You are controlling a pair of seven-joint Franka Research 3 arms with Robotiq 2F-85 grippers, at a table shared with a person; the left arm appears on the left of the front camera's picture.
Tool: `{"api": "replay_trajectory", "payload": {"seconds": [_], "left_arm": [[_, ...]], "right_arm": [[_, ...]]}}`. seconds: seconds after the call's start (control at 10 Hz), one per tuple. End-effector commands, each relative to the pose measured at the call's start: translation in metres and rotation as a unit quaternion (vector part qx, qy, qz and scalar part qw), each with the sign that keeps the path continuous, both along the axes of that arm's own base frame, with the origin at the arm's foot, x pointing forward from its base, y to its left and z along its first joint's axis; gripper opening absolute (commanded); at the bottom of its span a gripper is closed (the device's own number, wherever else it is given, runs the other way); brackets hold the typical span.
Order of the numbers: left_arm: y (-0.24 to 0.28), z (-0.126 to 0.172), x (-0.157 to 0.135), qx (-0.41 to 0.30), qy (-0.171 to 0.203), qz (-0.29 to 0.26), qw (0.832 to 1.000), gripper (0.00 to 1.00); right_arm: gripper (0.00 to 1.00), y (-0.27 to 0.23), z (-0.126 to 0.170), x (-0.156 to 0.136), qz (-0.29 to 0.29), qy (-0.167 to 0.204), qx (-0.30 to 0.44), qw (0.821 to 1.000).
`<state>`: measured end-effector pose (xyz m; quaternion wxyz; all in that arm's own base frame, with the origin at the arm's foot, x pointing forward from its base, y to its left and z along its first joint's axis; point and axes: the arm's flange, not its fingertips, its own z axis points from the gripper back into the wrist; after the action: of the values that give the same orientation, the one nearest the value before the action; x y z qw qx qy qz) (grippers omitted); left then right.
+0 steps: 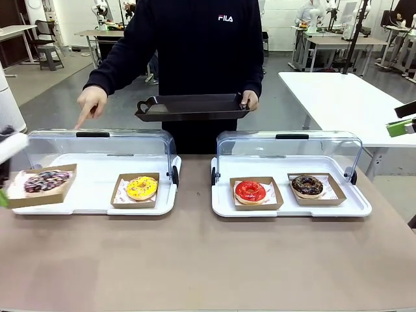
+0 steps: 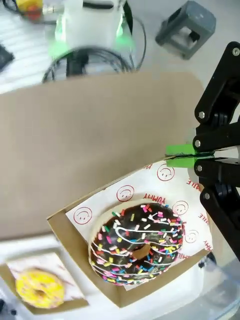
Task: Provide the desired donut to the person.
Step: Pick up and lift the Paper togo box containing the Donut pointed at by the person, then place the picked Paper togo box onto the Handle tray extended by the person.
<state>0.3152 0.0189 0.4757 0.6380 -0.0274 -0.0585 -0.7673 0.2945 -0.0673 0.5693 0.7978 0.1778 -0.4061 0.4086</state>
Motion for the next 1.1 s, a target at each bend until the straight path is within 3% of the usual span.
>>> {"api": "replay_trajectory", "payload": {"seconds": [0.0,0.3,0.5,0.6,0.7,1.0], "left_arm": [[0.013,0.017,-0.07,-0.027,-0.015,-0.008,0.999,0.0],[0.031,0.066,-0.077,-0.007,-0.07,-0.03,0.997,0.0],[0.03,0.085,-0.059,0.019,-0.107,-0.037,0.993,0.0],[0.03,0.077,-0.037,0.015,-0.079,-0.046,0.996,0.0],[0.028,0.085,-0.079,0.004,-0.09,-0.026,0.996,0.0],[0.028,0.085,-0.079,0.004,-0.09,-0.026,0.996,0.0]], "right_arm": [[1.0,0.001,-0.002,0.003,0.005,-0.003,0.008,1.0],[1.0,0.001,-0.002,0.003,0.005,-0.003,0.008,1.0],[1.0,0.001,-0.002,0.003,0.005,-0.003,0.008,1.0],[1.0,0.001,-0.002,0.003,0.005,-0.003,0.008,1.0],[1.0,0.001,-0.002,0.003,0.005,-0.003,0.008,1.0],[1.0,0.001,-0.002,0.003,0.005,-0.003,0.008,1.0]]}}
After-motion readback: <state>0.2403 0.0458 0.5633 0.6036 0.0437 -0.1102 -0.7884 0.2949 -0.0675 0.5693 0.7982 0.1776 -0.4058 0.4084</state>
